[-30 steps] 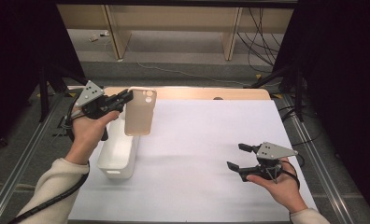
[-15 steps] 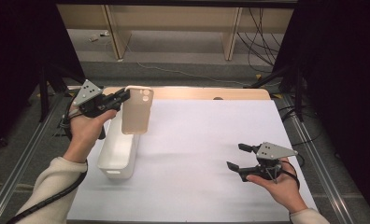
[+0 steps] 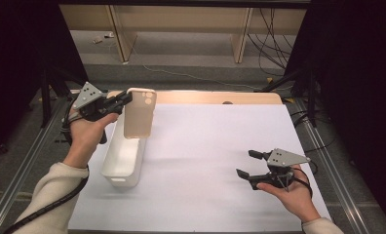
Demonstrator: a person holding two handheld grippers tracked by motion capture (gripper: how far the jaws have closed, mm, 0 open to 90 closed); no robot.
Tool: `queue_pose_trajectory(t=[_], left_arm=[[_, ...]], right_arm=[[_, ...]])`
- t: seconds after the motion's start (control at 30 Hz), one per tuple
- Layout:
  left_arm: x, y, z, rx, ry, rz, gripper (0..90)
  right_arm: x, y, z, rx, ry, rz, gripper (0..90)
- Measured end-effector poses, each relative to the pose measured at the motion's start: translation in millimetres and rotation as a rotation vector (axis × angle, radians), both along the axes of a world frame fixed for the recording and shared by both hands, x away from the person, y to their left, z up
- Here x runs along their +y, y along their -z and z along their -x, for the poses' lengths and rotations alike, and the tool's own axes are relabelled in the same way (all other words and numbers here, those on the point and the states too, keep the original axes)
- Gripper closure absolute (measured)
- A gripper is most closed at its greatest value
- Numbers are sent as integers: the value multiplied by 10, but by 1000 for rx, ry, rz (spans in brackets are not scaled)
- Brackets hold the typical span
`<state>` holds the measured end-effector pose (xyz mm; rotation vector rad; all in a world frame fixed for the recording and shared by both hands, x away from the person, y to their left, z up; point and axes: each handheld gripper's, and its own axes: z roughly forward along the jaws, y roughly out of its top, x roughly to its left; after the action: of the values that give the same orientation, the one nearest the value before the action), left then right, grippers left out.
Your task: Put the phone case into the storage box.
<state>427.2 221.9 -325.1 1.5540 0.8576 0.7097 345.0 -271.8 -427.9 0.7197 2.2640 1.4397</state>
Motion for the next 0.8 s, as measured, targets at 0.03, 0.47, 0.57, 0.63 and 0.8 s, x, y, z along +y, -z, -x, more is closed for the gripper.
queue_pose_trajectory(t=[0.03,0.47,0.57,0.63,0.8], left_arm=[[0,0,0,0,0,0,820],[54,13,-46,1,-14,-7,820],[71,10,-58,1,-18,-10,820],[78,9,-64,1,-20,-13,820],[91,9,-80,0,-21,-14,820]], right_arm=[[-1,0,0,0,0,0,220],[0,3,2,1,1,1,219],[0,5,1,1,0,1,219],[-1,6,0,1,-1,1,219],[-1,6,-1,2,-1,2,219]])
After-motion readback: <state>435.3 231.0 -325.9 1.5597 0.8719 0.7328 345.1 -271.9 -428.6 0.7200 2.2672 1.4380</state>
